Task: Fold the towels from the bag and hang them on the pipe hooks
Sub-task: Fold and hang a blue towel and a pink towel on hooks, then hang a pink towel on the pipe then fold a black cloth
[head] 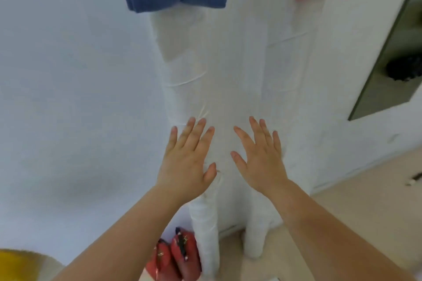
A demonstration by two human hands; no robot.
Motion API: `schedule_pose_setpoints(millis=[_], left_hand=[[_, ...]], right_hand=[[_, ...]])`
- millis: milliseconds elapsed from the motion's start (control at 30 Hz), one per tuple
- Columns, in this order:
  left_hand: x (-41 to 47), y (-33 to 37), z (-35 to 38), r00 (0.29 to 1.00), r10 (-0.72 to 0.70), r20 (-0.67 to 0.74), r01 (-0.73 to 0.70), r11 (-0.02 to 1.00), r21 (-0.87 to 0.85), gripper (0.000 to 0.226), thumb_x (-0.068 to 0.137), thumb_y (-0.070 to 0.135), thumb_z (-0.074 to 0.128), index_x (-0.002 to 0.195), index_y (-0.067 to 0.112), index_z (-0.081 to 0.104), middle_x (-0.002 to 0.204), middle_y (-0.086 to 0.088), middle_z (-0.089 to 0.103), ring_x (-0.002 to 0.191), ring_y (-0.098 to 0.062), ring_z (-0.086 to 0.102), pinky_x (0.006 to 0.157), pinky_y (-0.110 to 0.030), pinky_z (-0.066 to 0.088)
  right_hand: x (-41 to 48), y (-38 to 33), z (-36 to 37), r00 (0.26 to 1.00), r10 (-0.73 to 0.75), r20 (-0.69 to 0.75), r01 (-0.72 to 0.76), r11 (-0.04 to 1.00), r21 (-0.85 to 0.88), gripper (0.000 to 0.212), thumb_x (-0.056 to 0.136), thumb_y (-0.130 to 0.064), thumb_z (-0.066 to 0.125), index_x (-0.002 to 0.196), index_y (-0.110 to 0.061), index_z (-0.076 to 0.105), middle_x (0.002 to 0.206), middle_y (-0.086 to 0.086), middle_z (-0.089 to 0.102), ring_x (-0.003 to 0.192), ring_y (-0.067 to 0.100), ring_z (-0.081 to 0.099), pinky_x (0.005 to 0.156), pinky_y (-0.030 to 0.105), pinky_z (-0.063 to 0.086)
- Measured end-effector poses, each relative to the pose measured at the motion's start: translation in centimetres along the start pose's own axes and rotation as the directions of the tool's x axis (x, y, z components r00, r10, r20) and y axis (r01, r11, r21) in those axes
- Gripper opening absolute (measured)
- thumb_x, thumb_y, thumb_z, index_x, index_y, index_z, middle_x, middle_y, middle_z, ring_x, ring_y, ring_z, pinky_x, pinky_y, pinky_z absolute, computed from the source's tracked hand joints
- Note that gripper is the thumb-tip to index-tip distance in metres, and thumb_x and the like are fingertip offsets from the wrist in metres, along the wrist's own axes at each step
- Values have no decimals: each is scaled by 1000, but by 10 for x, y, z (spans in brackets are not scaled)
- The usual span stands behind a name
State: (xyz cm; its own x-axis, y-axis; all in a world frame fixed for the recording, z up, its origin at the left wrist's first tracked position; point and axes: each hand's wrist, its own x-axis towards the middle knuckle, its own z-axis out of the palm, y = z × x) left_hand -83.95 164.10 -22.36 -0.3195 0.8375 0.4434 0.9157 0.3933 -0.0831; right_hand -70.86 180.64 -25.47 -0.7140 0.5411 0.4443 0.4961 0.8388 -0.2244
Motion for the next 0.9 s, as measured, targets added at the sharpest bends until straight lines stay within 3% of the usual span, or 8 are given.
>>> schedule_pose_setpoints(millis=[133, 300, 400, 633, 733, 900], left_hand=[[-73, -65, -11, 987, 99, 129, -81, 987, -138, 76, 90, 56, 38, 156, 19, 34, 167, -9, 25, 156, -31, 17, 124, -55, 10], [-119, -107, -12, 943, 128, 307, -49, 967, -252, 75, 89, 57, 45, 156, 26, 30, 168, -6, 18, 156, -32, 12, 126, -54, 9], [-136, -106, -4, 907, 185, 379, -55, 943, -328, 77, 87, 58, 48, 155, 27, 31, 167, -6, 21, 153, -32, 17, 124, -54, 16], [-157, -56, 1, 818, 385, 429, -168, 871, -461, 86, 77, 68, 32, 151, 25, 41, 160, -7, 36, 148, -30, 31, 121, -45, 25], [-179, -16, 8, 736, 475, 482, -171, 820, -547, 70, 89, 51, 59, 152, 25, 41, 159, -3, 37, 147, -27, 32, 120, -39, 24], [-229, 54, 15, 618, 611, 495, -140, 705, -695, 61, 93, 42, 65, 147, 23, 47, 153, 4, 45, 141, -17, 39, 112, -25, 26]], right_hand=[[-73, -73, 17, 966, 225, 127, -219, 974, -59, 64, 100, -57, 38, 157, -41, 13, 169, 1, -7, 156, 26, -6, 125, 54, 1], [-143, -136, 14, 882, 372, 290, -352, 928, -121, 66, 98, -55, 45, 155, -45, 13, 168, -3, -14, 155, 23, -6, 125, 51, -1], [-177, -158, 8, 836, 443, 324, -426, 896, -126, 67, 96, -57, 47, 155, -44, 18, 168, -1, -10, 155, 26, -1, 125, 52, 3], [-273, -157, -10, 666, 647, 372, -618, 758, -210, 64, 96, -60, 45, 153, -44, 22, 169, 1, -5, 155, 28, 3, 124, 53, 6], [-324, -149, -18, 562, 726, 397, -701, 673, -237, 63, 97, -58, 46, 153, -43, 23, 169, 0, -4, 154, 28, 5, 124, 50, 8], [-415, -135, -13, 397, 815, 422, -819, 522, -239, 62, 96, -56, 49, 152, -40, 28, 169, -1, 0, 153, 29, 13, 124, 49, 14]])
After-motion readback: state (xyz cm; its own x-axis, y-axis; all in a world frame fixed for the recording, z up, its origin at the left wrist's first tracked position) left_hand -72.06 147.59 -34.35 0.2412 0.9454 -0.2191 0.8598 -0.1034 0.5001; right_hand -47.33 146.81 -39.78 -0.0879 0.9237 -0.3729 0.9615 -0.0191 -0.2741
